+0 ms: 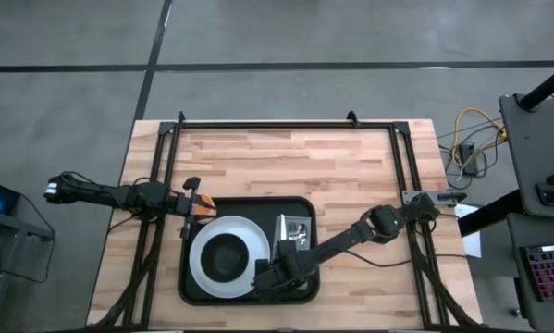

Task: Set up tray
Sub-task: Put the green knife to the left of the green fork on the gray napkin on the black tray, then return to Home Position

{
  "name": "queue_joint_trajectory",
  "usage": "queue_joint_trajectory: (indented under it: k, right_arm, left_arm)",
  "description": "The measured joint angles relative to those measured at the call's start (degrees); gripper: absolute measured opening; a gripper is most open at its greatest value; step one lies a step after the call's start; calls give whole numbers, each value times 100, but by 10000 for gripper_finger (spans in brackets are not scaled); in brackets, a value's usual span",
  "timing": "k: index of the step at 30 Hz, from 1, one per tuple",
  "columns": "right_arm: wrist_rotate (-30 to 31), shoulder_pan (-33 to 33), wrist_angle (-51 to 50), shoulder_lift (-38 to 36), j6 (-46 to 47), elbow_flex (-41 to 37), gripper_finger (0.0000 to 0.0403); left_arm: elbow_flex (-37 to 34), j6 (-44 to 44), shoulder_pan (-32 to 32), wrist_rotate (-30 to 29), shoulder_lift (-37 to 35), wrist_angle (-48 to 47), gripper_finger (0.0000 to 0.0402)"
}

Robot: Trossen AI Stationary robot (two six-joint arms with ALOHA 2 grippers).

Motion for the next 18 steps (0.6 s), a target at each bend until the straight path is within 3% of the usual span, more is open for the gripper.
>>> queue_joint_trajectory:
  k: [18]
  right_arm:
    - [-239,-72,59,0,-26,-27,128]
  left_arm:
    - [0,-2,1,1,0,0,71]
